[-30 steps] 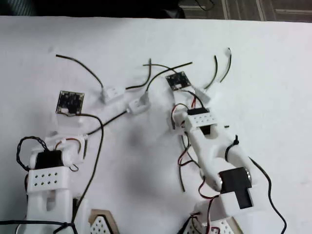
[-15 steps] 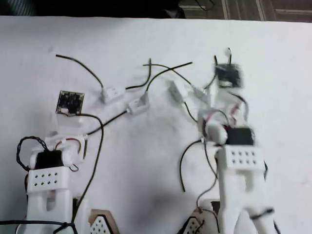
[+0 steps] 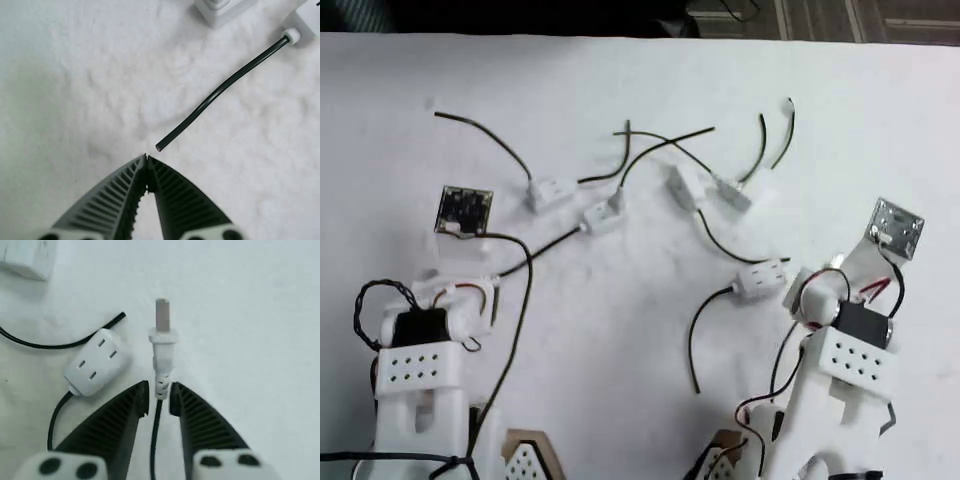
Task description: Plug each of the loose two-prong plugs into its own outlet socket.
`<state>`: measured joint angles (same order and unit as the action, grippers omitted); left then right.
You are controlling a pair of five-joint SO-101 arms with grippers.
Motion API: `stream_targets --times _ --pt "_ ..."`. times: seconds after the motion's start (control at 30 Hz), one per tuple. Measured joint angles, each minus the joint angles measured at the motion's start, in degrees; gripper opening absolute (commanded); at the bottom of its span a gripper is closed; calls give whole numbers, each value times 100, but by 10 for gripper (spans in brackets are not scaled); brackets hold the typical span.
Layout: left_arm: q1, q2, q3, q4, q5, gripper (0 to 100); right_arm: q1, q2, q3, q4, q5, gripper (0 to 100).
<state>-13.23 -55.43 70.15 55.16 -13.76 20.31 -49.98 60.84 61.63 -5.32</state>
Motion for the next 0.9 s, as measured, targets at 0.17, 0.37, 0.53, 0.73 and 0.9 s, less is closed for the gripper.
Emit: stream_targets --times 0.17,0.37,0.53,0.73,0.9 --pt "0 0 9 0 0 27 18 -26 0 703 18 348" --pt "0 0 18 0 0 27 167 -26 -123 879 1459 280" --pt "0 0 18 0 0 27 404 -26 -123 466 4044 207" --pt "0 0 18 0 0 27 484 -26 -123 0 7710 195" --pt "0 0 18 0 0 27 484 -26 -97 -44 9837 241"
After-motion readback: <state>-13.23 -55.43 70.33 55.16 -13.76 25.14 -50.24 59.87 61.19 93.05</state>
